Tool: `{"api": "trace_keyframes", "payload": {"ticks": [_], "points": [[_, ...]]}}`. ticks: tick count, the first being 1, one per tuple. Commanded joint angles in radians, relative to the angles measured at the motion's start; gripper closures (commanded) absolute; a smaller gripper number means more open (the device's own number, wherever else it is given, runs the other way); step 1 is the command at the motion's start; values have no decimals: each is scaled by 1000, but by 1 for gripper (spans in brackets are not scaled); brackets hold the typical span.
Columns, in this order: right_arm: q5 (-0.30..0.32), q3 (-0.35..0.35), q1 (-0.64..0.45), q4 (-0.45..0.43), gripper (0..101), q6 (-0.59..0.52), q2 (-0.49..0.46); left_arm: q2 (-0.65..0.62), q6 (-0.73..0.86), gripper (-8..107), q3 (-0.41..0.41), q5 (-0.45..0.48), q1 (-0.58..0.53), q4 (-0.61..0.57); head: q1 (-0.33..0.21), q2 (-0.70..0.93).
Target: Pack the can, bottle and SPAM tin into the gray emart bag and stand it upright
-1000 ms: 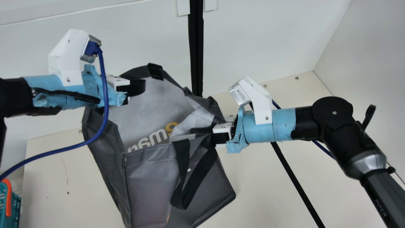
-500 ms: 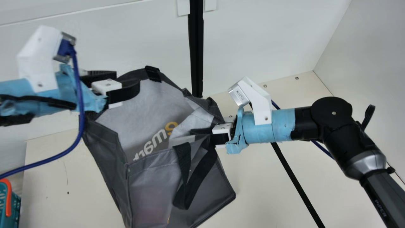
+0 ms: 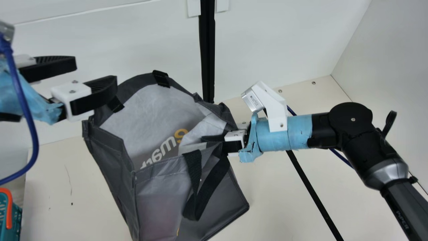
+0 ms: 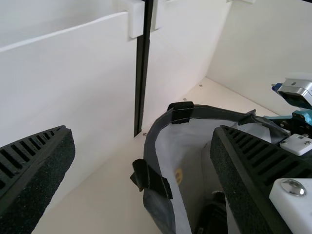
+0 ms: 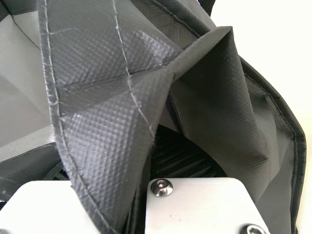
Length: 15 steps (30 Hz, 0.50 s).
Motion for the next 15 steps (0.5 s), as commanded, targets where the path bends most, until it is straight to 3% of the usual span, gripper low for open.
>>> {"api": "trace_keyframes", "payload": {"ticks": [1, 7, 15], "points": [[0, 0, 0, 0, 101, 0, 0, -13, -2, 9, 5, -3, 13, 37, -23, -1], [0, 0, 0, 0, 101, 0, 0, -69, -42, 9, 42, -22, 47, 192, -23, -1], [0, 0, 0, 0, 101, 0, 0, -147, -137, 9, 118, -38, 41, 504, -23, -1]]}}
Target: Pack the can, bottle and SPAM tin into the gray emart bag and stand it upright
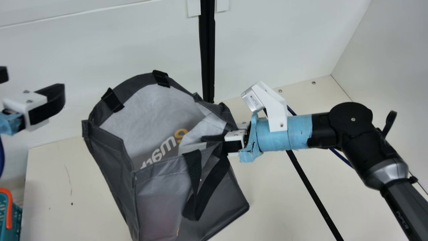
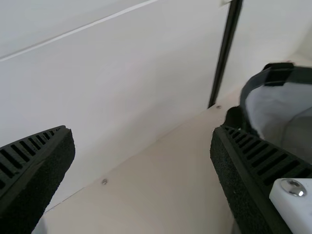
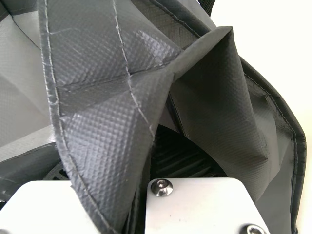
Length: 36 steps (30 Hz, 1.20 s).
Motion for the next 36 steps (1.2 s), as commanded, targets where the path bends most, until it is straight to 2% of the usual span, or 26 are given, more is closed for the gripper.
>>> {"api": "trace_keyframes", "payload": {"ticks": [1, 14, 36], "points": [[0, 0, 0, 0, 101, 0, 0, -17, -32, 9, 24, -2, -6, 162, -23, -2], [0, 0, 0, 0, 101, 0, 0, -156, -218, 9, 198, -36, -50, 524, -23, -2], [0, 0, 0, 0, 101, 0, 0, -454, -617, 9, 548, -117, -150, 898, -23, -2]]}}
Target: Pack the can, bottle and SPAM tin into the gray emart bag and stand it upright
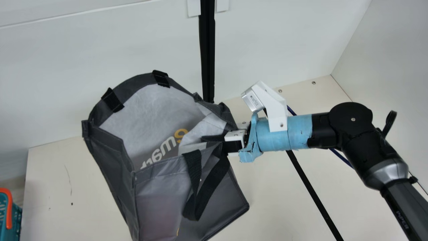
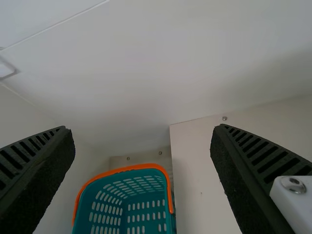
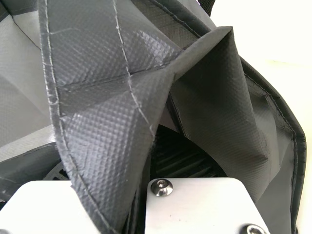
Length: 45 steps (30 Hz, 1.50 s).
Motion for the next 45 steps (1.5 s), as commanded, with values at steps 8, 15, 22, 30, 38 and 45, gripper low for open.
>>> {"api": "trace_keyframes", "payload": {"ticks": [8, 15, 22, 30, 38, 45], "points": [[0, 0, 0, 0, 101, 0, 0, -140, -208, 9, 162, -49, -23, 112, -23, -1], [0, 0, 0, 0, 101, 0, 0, -250, -368, 9, 293, -94, -22, 216, -23, -1], [0, 0, 0, 0, 101, 0, 0, -303, -436, 9, 359, -106, -24, 262, -23, -1], [0, 0, 0, 0, 101, 0, 0, -305, -445, 9, 362, -108, -24, 262, -23, -1], [0, 0, 0, 0, 101, 0, 0, -305, -445, 9, 362, -108, -24, 262, -23, -1], [-7, -8, -11, -55, 101, 18, -34, -305, -445, 9, 362, -108, -24, 262, -23, -1]]}}
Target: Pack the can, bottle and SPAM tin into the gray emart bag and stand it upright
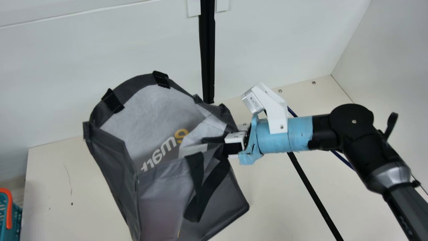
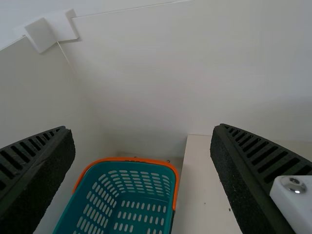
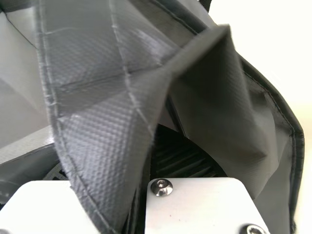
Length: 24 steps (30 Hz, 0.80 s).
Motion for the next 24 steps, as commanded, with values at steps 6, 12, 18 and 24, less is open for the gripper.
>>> {"api": "trace_keyframes", "payload": {"ticks": [6, 12, 18, 24], "points": [[-13, -78, -75, -151, 101, -27, -10, 0, 0, 9, 0, 0, 0, 0, -23, -1], [-3, -157, -144, -247, 101, -77, -12, 0, 0, 9, 0, 0, 0, 0, -23, -1], [-2, -223, -185, -289, 101, -124, -9, 0, 0, 9, 0, 0, 0, 0, -23, -1], [-2, -289, -221, -345, 101, -158, -5, 0, 0, 9, 0, 0, 0, 0, -23, -1]]}}
